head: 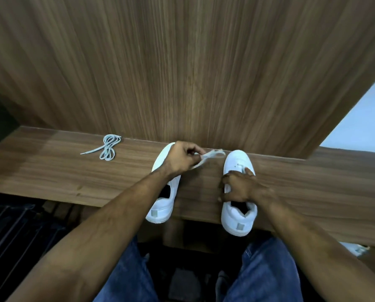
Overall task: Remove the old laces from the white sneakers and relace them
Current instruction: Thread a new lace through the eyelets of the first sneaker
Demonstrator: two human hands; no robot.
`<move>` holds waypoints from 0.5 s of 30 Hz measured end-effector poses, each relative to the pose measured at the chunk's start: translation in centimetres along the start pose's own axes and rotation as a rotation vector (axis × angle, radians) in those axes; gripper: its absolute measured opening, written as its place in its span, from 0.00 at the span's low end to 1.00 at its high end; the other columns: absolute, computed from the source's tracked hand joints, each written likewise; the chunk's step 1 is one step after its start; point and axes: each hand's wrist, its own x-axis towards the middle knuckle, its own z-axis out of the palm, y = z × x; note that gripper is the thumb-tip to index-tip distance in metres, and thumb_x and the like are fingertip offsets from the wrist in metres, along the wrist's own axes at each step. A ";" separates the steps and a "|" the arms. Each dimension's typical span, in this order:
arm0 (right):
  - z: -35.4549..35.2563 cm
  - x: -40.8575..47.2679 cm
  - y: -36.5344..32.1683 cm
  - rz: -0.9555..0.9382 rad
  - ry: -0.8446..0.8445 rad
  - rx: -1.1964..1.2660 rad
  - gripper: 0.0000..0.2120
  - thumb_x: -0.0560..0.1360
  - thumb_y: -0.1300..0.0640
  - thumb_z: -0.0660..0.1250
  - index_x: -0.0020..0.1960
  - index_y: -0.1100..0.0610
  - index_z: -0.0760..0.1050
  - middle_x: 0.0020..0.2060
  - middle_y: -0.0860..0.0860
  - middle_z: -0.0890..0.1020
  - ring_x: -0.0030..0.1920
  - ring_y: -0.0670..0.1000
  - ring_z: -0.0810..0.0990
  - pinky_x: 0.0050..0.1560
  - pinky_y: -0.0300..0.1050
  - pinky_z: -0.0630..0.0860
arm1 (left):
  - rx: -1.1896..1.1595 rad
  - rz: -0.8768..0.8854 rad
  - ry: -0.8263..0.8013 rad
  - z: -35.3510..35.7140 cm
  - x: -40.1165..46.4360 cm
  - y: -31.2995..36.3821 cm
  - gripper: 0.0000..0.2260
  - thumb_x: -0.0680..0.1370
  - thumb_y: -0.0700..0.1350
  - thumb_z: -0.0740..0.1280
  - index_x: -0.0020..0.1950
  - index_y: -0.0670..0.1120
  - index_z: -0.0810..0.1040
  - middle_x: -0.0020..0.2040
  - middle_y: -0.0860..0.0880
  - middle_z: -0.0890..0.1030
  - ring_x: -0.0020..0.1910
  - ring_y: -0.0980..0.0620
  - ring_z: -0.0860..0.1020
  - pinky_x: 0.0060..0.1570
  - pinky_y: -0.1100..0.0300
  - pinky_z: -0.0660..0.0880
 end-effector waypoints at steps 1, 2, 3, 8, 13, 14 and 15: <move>-0.4 -0.2 0.5 0.017 0.053 0.177 0.11 0.69 0.43 0.69 0.48 0.46 0.78 0.50 0.46 0.81 0.60 0.49 0.76 0.69 0.55 0.62 | -0.020 0.004 -0.081 0.2 0.0 0.6 0.05 0.73 0.40 0.72 0.42 0.51 0.84 0.34 0.49 0.83 0.33 0.58 0.77 0.37 0.60 0.76; -0.8 -0.4 0.7 0.039 0.140 0.381 0.08 0.70 0.48 0.71 0.48 0.48 0.79 0.48 0.47 0.83 0.56 0.50 0.79 0.64 0.51 0.69 | -0.014 0.008 -0.141 0.4 0.1 1.2 0.03 0.75 0.38 0.71 0.45 0.45 0.84 0.36 0.49 0.84 0.34 0.58 0.78 0.38 0.61 0.77; -1.2 -0.4 0.9 0.077 0.252 0.560 0.05 0.71 0.53 0.71 0.46 0.50 0.81 0.45 0.49 0.84 0.52 0.52 0.81 0.58 0.49 0.74 | 0.021 0.022 -0.162 0.4 0.5 1.5 0.04 0.76 0.37 0.69 0.48 0.41 0.84 0.39 0.46 0.84 0.36 0.56 0.79 0.40 0.61 0.77; -3.2 -0.6 0.4 0.334 0.664 0.811 0.11 0.71 0.60 0.68 0.30 0.51 0.76 0.31 0.47 0.78 0.37 0.51 0.78 0.40 0.45 0.72 | 0.125 0.039 -0.133 -0.4 1.4 3.0 0.11 0.78 0.34 0.64 0.58 0.42 0.79 0.42 0.45 0.85 0.33 0.52 0.80 0.39 0.64 0.78; -4.3 -0.5 -2.2 0.132 0.732 0.853 0.16 0.71 0.63 0.70 0.58 0.54 0.78 0.54 0.48 0.76 0.49 0.46 0.76 0.50 0.37 0.69 | 0.126 0.069 -0.152 -1.1 1.7 5.4 0.04 0.77 0.36 0.68 0.51 0.40 0.80 0.39 0.46 0.84 0.29 0.54 0.78 0.32 0.64 0.76; -4.6 -0.4 -2.9 0.064 0.685 0.925 0.17 0.72 0.64 0.69 0.59 0.54 0.77 0.53 0.48 0.78 0.50 0.45 0.77 0.50 0.37 0.70 | 0.133 0.092 -0.163 -1.1 1.6 5.6 0.03 0.76 0.36 0.69 0.49 0.40 0.80 0.38 0.46 0.84 0.30 0.54 0.79 0.31 0.64 0.76; -4.8 -0.3 -3.6 -0.001 0.619 1.009 0.14 0.73 0.65 0.68 0.57 0.55 0.78 0.50 0.49 0.81 0.48 0.45 0.78 0.48 0.37 0.72 | 0.155 0.120 -0.161 -1.1 1.5 5.8 0.03 0.76 0.37 0.69 0.48 0.41 0.81 0.38 0.47 0.84 0.31 0.53 0.79 0.32 0.64 0.76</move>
